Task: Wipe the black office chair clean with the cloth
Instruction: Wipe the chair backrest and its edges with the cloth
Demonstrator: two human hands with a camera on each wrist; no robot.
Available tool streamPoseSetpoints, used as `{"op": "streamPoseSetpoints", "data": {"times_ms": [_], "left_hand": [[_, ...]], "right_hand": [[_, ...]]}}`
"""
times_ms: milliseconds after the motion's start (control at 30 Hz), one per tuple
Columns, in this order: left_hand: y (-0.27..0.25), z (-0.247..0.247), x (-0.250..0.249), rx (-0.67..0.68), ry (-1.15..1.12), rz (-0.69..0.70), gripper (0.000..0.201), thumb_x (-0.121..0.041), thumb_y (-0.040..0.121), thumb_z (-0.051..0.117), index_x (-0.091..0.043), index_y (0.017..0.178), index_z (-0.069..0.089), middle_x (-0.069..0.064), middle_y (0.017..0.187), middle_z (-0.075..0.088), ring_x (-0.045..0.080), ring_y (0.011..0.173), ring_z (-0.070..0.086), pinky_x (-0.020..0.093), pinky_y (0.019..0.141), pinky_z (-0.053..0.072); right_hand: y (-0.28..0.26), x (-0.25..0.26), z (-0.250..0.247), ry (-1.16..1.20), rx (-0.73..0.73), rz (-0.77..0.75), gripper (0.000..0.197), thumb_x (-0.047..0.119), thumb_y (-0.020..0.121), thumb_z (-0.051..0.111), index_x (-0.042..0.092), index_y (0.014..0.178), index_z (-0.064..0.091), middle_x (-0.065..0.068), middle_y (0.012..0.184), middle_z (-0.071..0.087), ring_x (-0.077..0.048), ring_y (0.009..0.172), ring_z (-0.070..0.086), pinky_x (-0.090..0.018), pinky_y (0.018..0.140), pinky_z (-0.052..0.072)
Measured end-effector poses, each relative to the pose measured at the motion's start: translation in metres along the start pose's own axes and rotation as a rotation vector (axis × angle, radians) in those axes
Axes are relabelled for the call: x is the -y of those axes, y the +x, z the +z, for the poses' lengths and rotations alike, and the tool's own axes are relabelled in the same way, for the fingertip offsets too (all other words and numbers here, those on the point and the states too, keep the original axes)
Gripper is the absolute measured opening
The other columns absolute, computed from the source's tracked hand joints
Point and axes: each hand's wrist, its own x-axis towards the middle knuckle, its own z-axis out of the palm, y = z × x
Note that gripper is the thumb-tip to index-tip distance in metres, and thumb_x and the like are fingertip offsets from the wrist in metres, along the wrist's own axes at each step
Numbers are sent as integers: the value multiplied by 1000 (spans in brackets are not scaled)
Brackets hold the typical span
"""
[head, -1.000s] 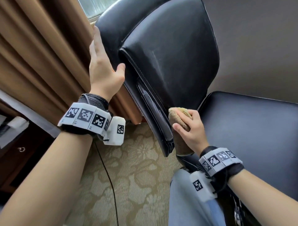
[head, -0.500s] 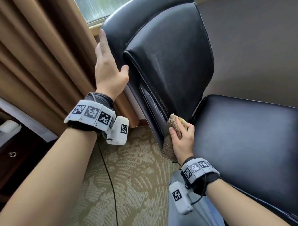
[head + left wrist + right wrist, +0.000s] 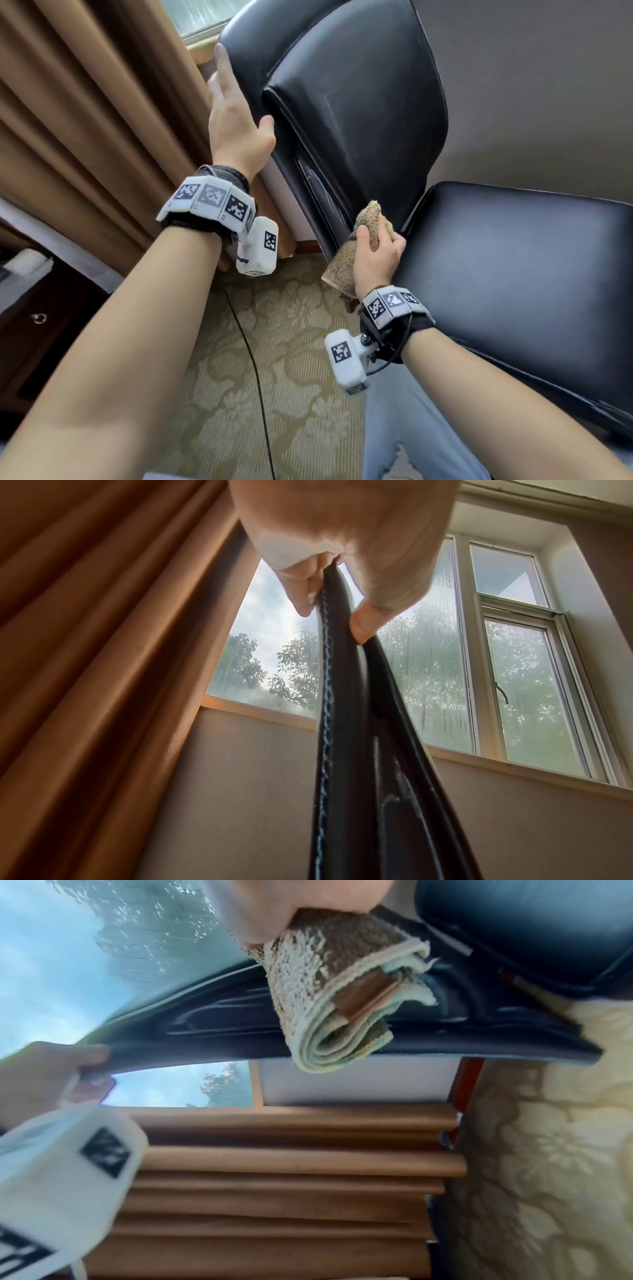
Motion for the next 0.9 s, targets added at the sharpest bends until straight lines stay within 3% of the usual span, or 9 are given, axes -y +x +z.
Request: {"op": "streamPoseSetpoints", "data": {"times_ms": [100,167,433,533,700,800,900], "left_hand": [[-1,0,-1,-7,5,-9,84,-7,81,57,0,148,7,16,143,30,26,128,39,7,94,19],[-2,1,0,2,0,-15,84,-7,81,58,0,148,7,17,143,30,27,128,39,6,93,18],[2,-2,2,72,55,5,86,-11,84,60,-2,149,4,20,146,26,35,123,43,30,100,31],[2,-4,5,88,99,25,87,-15,85,61,-2,149,2,19,147,24,34,126,41,32,100,32],[0,-7,7,113,184,63,89,-19,86,62,-3,148,0,18,151,18,32,131,35,38,100,35],[0,-8,8,129,201,66,95,-22,83,66,-4,148,-1,18,151,17,31,131,35,38,100,35],[-1,-9,5,147,235,68,105,-28,78,72,-5,149,-3,17,152,14,33,129,39,40,99,37]], "right_hand": [[-4,11,18,33,42,-4,44,17,92,56,13,135,47,-2,117,32,-3,99,37,15,72,15],[-9,7,22,8,26,-20,44,16,91,58,15,134,48,-5,121,33,-2,99,37,14,74,15],[-9,-8,3,-38,19,6,45,12,90,58,13,134,48,-15,128,35,-8,106,40,6,83,18],[-8,-7,7,-4,-8,-7,45,11,90,58,12,134,48,-14,126,34,-11,107,41,8,82,19],[-13,-7,16,-30,-11,-71,45,9,88,60,14,132,51,-6,118,33,-6,102,38,14,78,15],[-10,-21,9,-24,-35,-15,44,6,88,60,10,131,51,-15,124,37,-12,109,43,10,84,18],[-6,-24,1,17,-60,108,42,11,91,57,8,132,49,-14,127,36,-18,116,45,3,86,20]]}}
